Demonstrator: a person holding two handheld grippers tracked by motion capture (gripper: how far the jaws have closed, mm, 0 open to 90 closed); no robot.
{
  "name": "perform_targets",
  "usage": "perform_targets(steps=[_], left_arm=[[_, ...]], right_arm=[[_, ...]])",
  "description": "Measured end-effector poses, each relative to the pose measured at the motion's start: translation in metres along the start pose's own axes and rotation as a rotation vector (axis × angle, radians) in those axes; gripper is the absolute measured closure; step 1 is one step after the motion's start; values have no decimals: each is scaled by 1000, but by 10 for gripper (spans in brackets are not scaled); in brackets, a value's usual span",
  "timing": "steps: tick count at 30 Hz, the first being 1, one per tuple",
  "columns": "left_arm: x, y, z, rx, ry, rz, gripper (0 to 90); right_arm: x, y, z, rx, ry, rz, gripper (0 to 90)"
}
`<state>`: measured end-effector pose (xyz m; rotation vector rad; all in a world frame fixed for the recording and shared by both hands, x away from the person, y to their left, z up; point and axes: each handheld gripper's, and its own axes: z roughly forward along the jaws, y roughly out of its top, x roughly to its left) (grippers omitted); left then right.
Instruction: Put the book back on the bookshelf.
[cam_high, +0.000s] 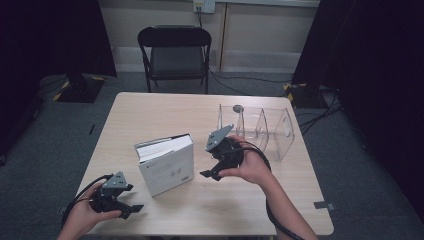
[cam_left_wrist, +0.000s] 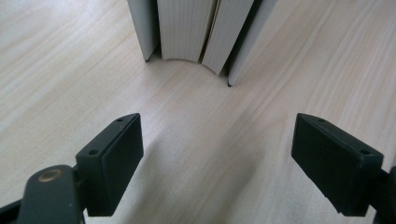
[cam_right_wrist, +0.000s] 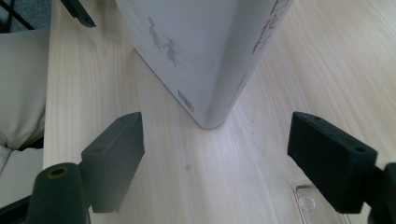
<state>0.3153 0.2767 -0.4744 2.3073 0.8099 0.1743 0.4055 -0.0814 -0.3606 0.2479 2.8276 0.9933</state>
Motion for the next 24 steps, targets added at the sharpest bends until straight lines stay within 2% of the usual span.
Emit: perform_targets(steps=[6,9,11,13,15,24], left_arm=[[3,-9,7,3,-1,-17,165],[4,-12,7,-21,5,-29,158],[5,-14,8,-33,20,-9,155],[5,-17,8,-42,45,33,151],[5,-19,10,-56,49,64,135],[6,-25,12,-100,42,73,59]], right_arm=[[-2,10,-2,4,-1,-14,184],[-1,15,-2,11,-3,-24,184],[-1,18,-2,13,-1,-30,184],[-1,22,-2,17,-3,-36,184],[-1,25,-2,15,-3,-41,184],[-4,37,2,33,-13,-56,184]])
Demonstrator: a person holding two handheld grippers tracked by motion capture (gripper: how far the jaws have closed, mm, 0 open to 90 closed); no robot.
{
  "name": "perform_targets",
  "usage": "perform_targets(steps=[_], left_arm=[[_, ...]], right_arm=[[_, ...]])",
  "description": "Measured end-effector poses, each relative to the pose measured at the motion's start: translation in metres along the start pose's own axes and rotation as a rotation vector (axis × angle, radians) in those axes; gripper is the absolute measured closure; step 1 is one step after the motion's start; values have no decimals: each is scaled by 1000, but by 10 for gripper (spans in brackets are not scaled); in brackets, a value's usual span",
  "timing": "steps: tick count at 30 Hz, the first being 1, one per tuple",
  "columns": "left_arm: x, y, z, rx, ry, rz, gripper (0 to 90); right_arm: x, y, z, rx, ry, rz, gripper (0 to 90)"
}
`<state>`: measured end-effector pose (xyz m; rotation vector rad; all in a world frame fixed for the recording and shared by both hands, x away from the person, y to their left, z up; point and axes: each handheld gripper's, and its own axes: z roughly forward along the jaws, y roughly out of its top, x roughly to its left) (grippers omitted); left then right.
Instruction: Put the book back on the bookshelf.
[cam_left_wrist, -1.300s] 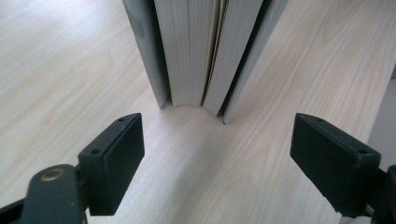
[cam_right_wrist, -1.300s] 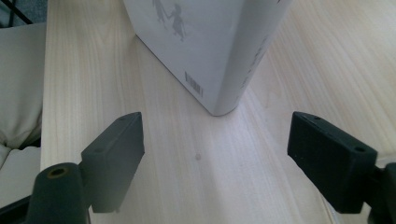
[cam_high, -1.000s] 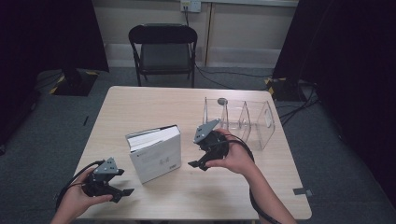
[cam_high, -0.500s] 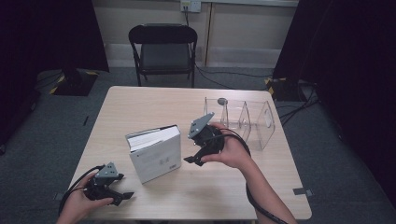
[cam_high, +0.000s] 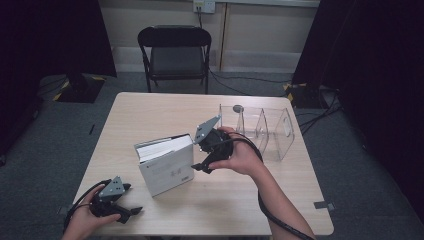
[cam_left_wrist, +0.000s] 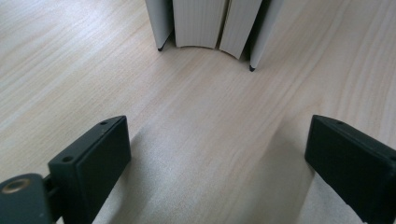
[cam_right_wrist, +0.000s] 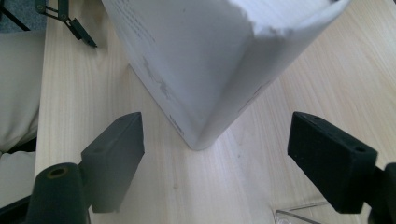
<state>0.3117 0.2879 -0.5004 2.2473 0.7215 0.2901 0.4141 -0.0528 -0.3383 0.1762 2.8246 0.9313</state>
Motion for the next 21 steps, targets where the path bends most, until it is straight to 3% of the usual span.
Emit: perform_targets(steps=[9,13,17,21], left_arm=[[1,-1,1,-8,1,3,27],[1,-1,1,-9,1,3,25],[1,-1,1,-8,0,4,25],[1,-1,1,-8,2,4,25]], right_arm=[[-7,15,0,2,0,-15,188],[-7,23,4,11,3,-33,236],[-12,29,11,6,17,-34,253],[-13,36,17,-8,65,-83,288]])
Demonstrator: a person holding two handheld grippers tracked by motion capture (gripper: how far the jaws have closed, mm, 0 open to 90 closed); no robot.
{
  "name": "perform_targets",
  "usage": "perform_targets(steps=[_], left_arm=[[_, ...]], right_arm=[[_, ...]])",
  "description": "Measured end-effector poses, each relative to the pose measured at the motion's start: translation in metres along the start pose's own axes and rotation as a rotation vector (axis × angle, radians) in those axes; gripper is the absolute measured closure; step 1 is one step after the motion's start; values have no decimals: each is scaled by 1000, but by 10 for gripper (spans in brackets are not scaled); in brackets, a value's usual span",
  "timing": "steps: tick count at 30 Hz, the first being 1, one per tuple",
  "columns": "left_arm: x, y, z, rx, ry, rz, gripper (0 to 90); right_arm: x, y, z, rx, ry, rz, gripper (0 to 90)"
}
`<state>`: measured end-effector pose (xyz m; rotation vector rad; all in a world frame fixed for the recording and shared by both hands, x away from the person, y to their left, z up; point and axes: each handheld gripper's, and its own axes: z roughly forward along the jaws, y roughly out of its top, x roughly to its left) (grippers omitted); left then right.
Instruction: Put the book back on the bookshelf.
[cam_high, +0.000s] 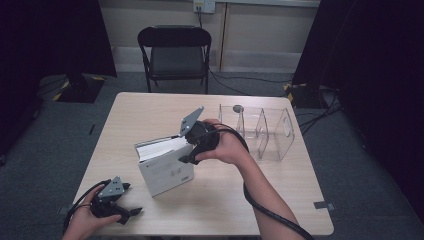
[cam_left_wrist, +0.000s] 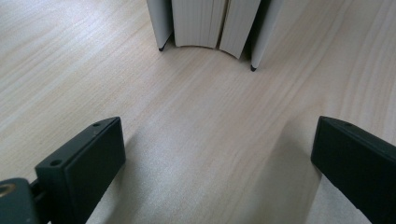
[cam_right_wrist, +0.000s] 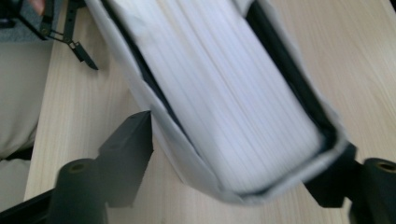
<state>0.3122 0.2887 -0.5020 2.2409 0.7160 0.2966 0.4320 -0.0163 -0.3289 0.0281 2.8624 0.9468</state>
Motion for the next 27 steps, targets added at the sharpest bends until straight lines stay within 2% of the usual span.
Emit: perform_targets(steps=[3,5,8,11,16,23,27], left_arm=[[0,0,0,2,0,1,25],[0,0,0,3,0,2,25],[0,0,0,1,-1,1,25],[0,0,0,0,-1,1,25],[0,0,0,0,-2,-2,25],[0,0,0,2,-2,-1,23],[0,1,1,4,0,-1,20]], right_arm=[[1,2,3,8,1,-16,310],[1,0,-1,0,27,-32,386],[5,0,-7,6,73,-22,475],[12,-1,-11,13,86,-5,529],[19,-13,-22,26,35,83,534],[24,-33,-40,46,12,144,528],[25,-34,-40,53,-1,169,511]])
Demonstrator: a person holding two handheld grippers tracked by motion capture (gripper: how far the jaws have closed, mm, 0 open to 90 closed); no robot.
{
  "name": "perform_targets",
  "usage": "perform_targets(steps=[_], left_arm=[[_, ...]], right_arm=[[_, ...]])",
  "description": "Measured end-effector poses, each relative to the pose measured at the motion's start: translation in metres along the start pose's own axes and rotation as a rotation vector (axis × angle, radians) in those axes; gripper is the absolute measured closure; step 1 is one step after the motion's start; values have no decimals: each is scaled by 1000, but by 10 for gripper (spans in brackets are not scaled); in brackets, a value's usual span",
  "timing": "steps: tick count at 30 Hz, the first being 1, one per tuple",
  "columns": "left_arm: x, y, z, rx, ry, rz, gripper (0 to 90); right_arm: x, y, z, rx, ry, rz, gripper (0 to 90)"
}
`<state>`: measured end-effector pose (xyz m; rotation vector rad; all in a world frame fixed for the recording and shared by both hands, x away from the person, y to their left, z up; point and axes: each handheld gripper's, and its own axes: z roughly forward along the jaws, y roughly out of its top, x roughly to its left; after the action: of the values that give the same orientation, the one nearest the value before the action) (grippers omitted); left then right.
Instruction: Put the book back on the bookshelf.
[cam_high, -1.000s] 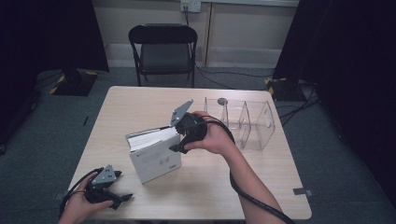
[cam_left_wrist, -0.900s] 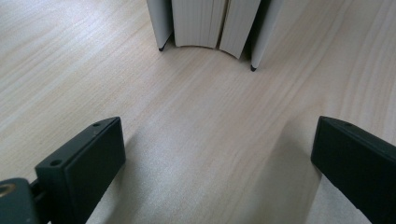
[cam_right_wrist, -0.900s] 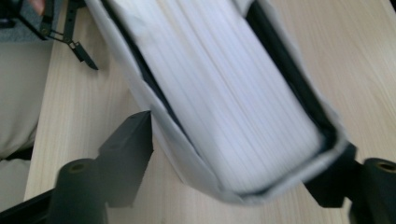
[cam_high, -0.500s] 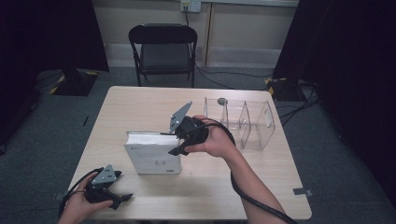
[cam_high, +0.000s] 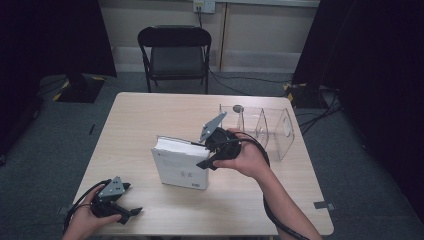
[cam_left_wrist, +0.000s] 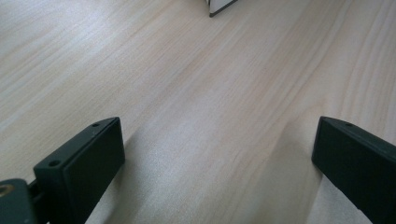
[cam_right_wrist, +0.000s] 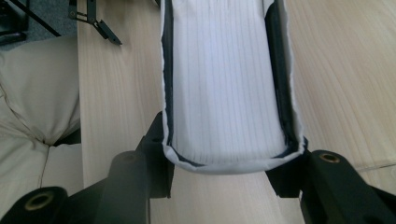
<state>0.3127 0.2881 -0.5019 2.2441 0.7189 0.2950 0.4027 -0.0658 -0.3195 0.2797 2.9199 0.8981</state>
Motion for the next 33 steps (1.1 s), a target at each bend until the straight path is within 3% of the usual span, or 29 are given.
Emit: perform_targets(steps=[8,15,21,33], left_arm=[[0,0,0,1,5,8,19],[1,0,0,0,5,8,20],[1,0,0,1,3,10,18],[0,0,0,2,-6,8,11]], right_arm=[[2,16,3,81,-13,25,473],[-1,31,18,129,1,45,466],[-2,39,31,158,9,57,447],[-3,51,49,202,-20,62,347]])
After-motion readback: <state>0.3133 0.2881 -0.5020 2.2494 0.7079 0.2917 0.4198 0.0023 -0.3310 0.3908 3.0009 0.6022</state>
